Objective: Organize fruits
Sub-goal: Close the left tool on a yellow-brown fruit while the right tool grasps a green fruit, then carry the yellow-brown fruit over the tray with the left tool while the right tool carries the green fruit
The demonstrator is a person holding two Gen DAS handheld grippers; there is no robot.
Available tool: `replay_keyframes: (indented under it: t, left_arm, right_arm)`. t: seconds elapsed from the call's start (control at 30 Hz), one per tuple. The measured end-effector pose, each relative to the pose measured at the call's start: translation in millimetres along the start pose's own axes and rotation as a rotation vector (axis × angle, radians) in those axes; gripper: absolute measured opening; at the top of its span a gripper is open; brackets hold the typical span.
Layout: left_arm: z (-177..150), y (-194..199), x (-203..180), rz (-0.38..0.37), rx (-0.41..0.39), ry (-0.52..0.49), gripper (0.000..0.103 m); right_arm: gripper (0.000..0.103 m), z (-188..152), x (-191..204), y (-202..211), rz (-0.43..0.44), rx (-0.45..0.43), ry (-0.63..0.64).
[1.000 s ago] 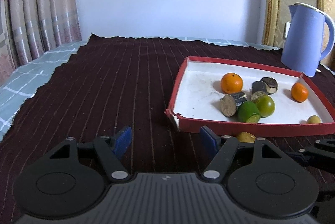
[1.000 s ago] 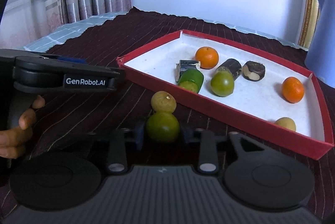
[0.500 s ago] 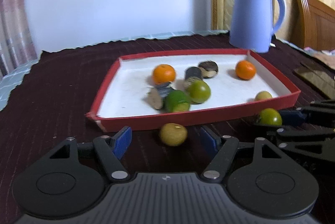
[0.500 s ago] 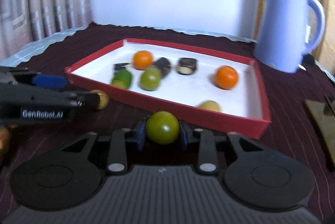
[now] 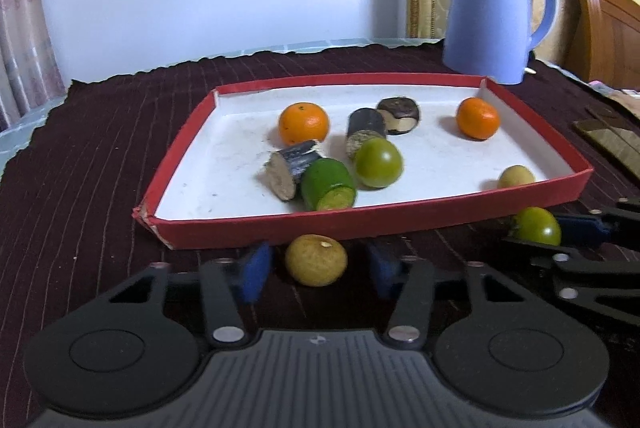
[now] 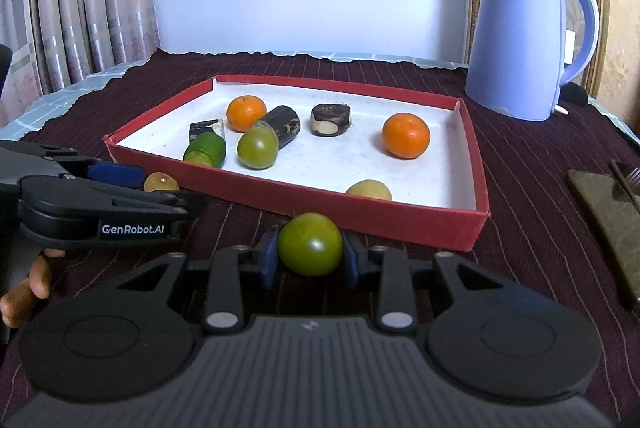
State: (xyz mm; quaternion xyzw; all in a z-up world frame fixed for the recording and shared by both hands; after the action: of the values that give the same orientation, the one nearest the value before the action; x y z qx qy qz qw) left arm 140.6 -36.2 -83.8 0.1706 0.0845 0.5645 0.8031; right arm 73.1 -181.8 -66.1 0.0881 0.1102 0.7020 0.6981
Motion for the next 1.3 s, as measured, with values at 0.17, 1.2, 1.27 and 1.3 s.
replay_keyframes:
  t: [0.17, 1.2, 1.27, 1.3]
  left_arm:
    - [0, 6, -9, 0.029, -0.021, -0.061, 0.03]
    - [23, 22, -3, 0.066, -0.044, -0.009, 0.03]
    - [26, 21, -3, 0.073, -0.049, -0.01, 0.03]
    - [27, 21, -2, 0.077, -0.051, -0.009, 0.03]
  right_arm:
    - [0.032, 0, 0, -1, -0.007, 0.002, 0.006]
    - [0.032, 25, 1, 7, -0.048, -0.067, 0.018]
    - [0.032, 28, 1, 5, -0.048, -0.072, 0.022]
    - [0.032, 30, 2, 5, -0.048, -0.075, 0.024]
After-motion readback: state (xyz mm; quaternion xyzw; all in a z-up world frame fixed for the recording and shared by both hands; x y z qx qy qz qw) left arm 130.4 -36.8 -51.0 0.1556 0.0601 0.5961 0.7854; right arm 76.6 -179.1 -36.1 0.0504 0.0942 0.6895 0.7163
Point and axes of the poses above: each gripper's, at about its wrist camera, not at the fingertips, and y roughly against the way its jaws point, x to its left, z to its top, the point moved 9 cm from there along -y, roughly the way its jaws point, and after that the axes turned 15 degrees about -x, right-handed, at the moved point
